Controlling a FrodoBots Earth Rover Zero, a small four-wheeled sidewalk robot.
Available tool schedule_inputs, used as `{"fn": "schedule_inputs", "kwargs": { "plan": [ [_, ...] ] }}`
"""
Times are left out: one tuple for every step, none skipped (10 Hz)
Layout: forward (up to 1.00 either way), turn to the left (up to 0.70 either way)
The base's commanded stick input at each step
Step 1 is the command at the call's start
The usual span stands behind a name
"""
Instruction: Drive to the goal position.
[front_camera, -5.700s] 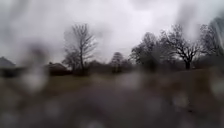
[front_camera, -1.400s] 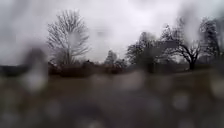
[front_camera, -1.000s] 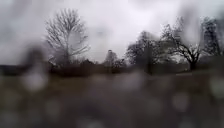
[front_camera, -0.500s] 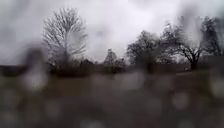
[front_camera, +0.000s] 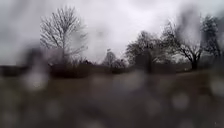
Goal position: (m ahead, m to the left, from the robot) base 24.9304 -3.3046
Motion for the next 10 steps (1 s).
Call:
{"fn": "schedule_inputs", "kwargs": {
  "plan": [
    [0.7,0.0],
    [0.7,0.0],
    [0.7,0.0],
    [0.7,0.0],
    [0.7,0.0],
    [0.7,0.0],
    [0.7,0.0],
    [0.7,0.0],
    [0.7,0.0],
    [0.7,0.0]
  ]
}}
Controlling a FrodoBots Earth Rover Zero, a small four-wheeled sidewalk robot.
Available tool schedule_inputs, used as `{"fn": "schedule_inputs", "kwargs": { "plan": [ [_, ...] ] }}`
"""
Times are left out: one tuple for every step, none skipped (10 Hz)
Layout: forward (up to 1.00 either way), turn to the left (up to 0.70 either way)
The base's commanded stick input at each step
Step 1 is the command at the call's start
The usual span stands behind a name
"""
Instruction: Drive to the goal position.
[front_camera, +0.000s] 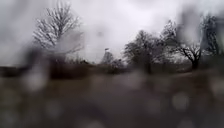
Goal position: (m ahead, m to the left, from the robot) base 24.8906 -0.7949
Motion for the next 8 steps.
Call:
{"fn": "schedule_inputs", "kwargs": {
  "plan": [
    [0.7,0.0],
    [0.7,0.0],
    [0.7,0.0],
    [0.7,0.0],
    [0.7,0.0],
    [0.7,0.0],
    [0.7,0.0],
    [0.7,0.0]
  ]
}}
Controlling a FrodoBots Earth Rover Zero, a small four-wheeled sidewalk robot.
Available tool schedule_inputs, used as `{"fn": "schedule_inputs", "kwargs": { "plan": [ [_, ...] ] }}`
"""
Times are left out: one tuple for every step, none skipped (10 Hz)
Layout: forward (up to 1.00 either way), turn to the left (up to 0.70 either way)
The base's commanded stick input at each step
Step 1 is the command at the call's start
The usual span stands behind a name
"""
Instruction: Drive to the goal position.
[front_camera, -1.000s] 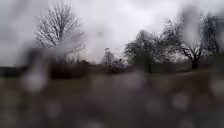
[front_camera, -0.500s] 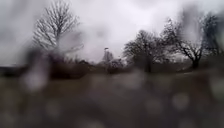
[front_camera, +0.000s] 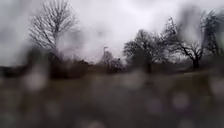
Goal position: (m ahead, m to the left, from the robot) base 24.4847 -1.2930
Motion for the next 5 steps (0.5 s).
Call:
{"fn": "schedule_inputs", "kwargs": {
  "plan": [
    [0.7,0.0],
    [0.7,0.0],
    [0.7,0.0],
    [0.7,0.0],
    [0.7,0.0]
  ]
}}
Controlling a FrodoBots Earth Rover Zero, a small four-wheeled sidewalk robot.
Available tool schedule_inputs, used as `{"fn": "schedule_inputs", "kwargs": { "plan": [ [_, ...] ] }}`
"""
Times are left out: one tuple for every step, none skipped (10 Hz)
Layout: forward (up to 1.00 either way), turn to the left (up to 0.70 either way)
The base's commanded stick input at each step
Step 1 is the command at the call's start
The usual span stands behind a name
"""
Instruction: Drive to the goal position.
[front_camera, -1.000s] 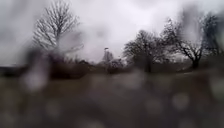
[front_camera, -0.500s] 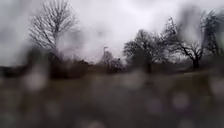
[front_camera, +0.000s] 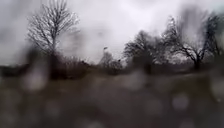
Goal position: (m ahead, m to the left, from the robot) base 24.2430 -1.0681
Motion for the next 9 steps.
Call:
{"fn": "schedule_inputs", "kwargs": {
  "plan": [
    [0.7,0.0],
    [0.7,0.0],
    [0.7,0.0],
    [0.7,0.0],
    [0.7,0.0],
    [0.7,0.0],
    [0.7,0.0],
    [0.7,0.0],
    [0.7,0.0]
  ]
}}
